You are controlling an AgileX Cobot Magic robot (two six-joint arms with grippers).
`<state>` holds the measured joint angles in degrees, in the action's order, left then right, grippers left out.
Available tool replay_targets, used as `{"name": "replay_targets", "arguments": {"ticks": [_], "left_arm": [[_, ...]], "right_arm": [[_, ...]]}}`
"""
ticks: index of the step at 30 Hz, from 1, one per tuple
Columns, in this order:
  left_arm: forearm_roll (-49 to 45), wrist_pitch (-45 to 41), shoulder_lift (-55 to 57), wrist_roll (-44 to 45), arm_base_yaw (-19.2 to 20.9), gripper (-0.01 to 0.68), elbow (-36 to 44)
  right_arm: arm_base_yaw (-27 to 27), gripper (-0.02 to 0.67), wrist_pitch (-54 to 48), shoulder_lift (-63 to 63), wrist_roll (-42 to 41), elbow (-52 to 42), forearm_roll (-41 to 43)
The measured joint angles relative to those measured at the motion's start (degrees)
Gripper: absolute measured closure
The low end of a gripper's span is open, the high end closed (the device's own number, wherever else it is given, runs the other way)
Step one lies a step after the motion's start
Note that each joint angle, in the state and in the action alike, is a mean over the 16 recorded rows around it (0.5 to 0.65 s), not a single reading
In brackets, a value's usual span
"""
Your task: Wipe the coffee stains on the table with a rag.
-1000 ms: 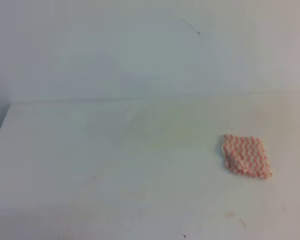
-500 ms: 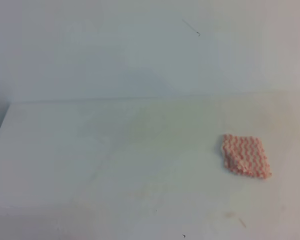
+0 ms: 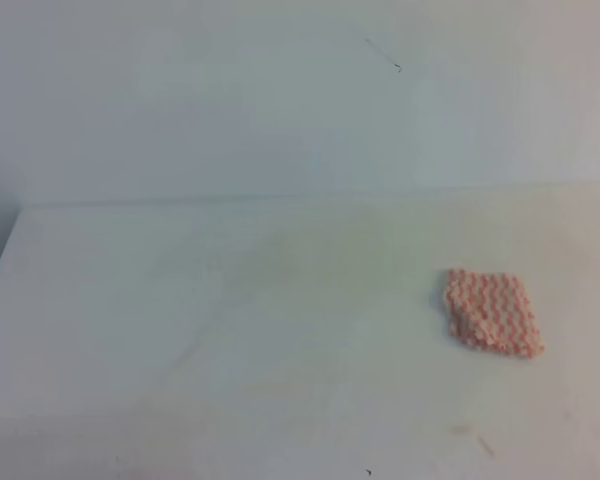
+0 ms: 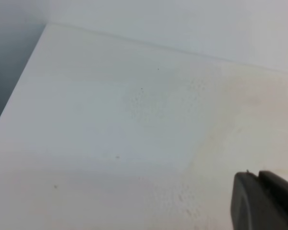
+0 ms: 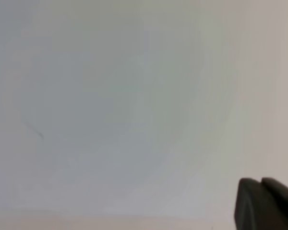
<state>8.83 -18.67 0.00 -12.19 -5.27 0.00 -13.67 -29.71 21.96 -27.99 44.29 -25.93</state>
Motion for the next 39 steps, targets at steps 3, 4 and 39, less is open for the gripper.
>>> {"name": "replay_targets", "arguments": {"ticks": [3, 4, 39], "left_arm": [[0.0, 0.0, 0.0, 0.0, 0.0, 0.674, 0.0], [0.0, 0.0, 0.0, 0.0, 0.0, 0.674, 0.0], [0.0, 0.0, 0.0, 0.0, 0.0, 0.674, 0.0]], "right_arm": [[-2.1, 0.652, 0.4, -4.1, -0.1, 0.0, 0.9], [-2.4, 0.652, 0.5, -5.3, -0.1, 0.0, 1.2], [11.0, 0.652, 14.0, -18.0, 38.9, -43.5, 32.2]]}}
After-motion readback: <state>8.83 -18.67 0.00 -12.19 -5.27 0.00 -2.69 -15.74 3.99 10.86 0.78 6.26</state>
